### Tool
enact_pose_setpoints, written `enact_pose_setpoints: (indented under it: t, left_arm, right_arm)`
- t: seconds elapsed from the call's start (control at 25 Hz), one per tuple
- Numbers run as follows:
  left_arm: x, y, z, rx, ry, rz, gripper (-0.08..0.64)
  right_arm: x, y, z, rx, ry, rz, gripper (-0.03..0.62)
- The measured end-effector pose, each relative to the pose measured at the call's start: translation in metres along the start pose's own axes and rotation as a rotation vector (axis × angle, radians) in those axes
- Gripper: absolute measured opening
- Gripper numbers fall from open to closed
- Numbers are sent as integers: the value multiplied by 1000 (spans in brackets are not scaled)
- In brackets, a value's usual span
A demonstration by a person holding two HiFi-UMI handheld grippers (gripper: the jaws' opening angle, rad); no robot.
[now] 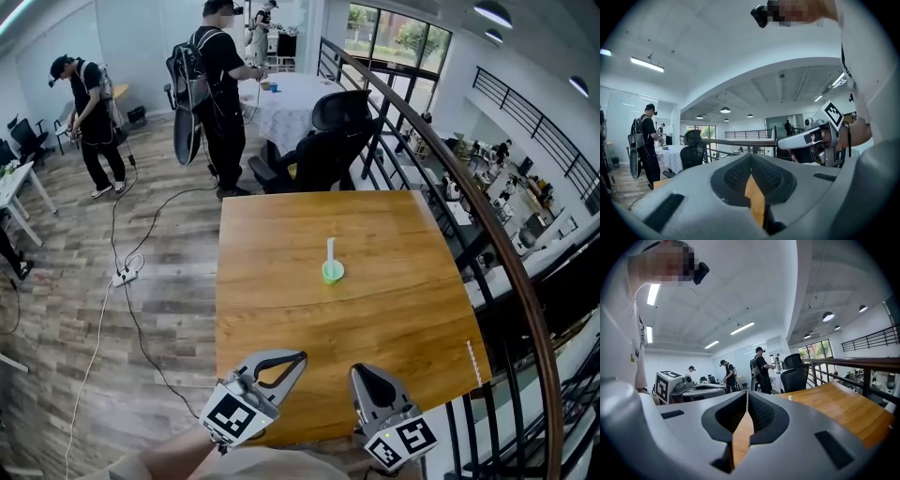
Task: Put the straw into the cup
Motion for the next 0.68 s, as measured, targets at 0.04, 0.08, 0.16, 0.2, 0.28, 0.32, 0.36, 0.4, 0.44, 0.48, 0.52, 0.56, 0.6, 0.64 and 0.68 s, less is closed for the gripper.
enact_pose_setpoints:
  t: [0.04,0.08,0.16,0.2,0.28,0.32,0.36,0.4,0.44,0.48,0.52,0.56,0.6,0.64,0.68]
  left_arm:
    - [0,0,-1,4,1,3,14]
    - [0,1,-1,11,2,9,14]
    - [1,2,-3,31,7,20,14]
    - [0,3,-4,38,10,21,14]
    - [0,3,-5,43,20,17,14]
    - [-1,3,-5,41,22,16,14]
    - [-1,4,-4,38,23,14,14]
    - [-2,4,-4,35,22,14,14]
    - [-2,5,-3,33,21,14,14]
    - [-3,7,-3,32,21,16,14]
    - [-3,8,-2,32,21,15,14]
    - [-3,10,-2,31,23,14,14]
    - [-2,11,-1,30,24,11,14]
    - [-2,12,-1,28,26,9,14]
    - [-1,13,0,27,27,7,14]
  right_arm:
    - [0,0,0,0,0,-2,28]
    - [0,-1,0,0,0,-3,28]
    - [0,-1,-1,0,-1,-3,28]
    - [-1,-1,-1,0,-2,-2,28]
    - [-1,-2,0,-4,-4,0,28]
    - [-2,-2,0,-6,-3,0,28]
    - [-2,-2,-1,-8,1,-1,28]
    - [-2,-2,-2,-12,13,-3,28]
    - [-2,-2,-3,-19,29,-6,28]
    - [-2,-1,-5,-26,46,-7,28]
    - [-2,0,-8,-34,56,-8,28]
    - [-2,2,-10,-40,59,-8,28]
    - [-3,4,-12,-46,58,-8,28]
    - [-4,5,-13,-52,57,-8,28]
    - [-4,7,-15,-58,56,-9,28]
Point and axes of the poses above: the fingertips, and each gripper's own axes: y backward along the fingers, z to its right, x out of its top, the point moved 7 cm from there along y, backward along the fingers
